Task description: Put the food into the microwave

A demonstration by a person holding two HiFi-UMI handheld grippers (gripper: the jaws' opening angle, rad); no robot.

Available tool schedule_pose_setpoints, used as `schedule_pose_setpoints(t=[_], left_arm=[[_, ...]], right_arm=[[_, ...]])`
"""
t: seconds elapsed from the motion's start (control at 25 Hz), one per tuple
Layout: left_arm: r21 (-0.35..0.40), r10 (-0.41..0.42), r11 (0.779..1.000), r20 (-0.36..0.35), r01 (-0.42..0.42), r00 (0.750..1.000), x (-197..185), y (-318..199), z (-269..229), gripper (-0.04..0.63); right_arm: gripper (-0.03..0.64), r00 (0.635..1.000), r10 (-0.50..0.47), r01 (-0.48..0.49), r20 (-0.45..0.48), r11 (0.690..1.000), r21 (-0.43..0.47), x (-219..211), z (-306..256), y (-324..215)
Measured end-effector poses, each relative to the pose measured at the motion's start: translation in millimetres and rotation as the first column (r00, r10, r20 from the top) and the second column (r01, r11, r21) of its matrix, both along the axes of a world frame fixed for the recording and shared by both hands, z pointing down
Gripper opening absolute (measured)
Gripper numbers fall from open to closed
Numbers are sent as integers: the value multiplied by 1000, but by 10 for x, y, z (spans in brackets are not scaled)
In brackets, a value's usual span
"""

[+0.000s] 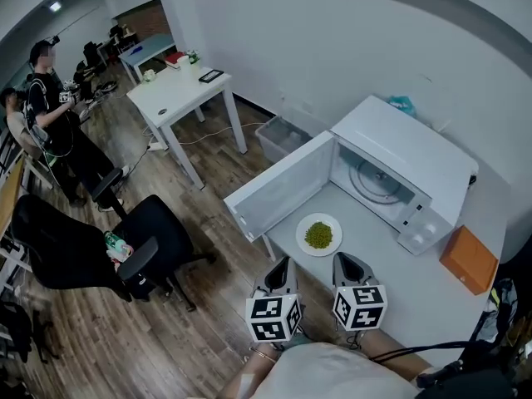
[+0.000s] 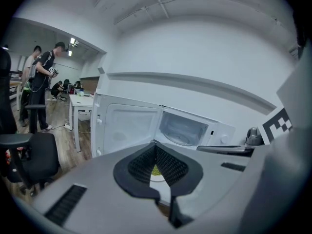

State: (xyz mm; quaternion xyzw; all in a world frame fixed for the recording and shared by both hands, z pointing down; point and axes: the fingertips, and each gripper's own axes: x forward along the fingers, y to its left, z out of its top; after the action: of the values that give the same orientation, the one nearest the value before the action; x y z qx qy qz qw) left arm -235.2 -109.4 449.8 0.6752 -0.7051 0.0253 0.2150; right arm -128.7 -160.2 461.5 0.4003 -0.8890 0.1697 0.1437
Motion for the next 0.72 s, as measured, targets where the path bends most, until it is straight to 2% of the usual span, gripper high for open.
schedule_pose_setpoints(t=[0.4, 0.72], left_arm=[[-41, 43, 998, -20, -43, 999, -1, -376, 194, 3], [-83, 59, 995, -25, -61, 998, 77, -673, 343, 3]], right_arm=[[17, 997, 70, -70, -11, 997, -39, 63, 121, -292], [17, 999, 45, -47, -31, 996, -78, 35, 287, -566]])
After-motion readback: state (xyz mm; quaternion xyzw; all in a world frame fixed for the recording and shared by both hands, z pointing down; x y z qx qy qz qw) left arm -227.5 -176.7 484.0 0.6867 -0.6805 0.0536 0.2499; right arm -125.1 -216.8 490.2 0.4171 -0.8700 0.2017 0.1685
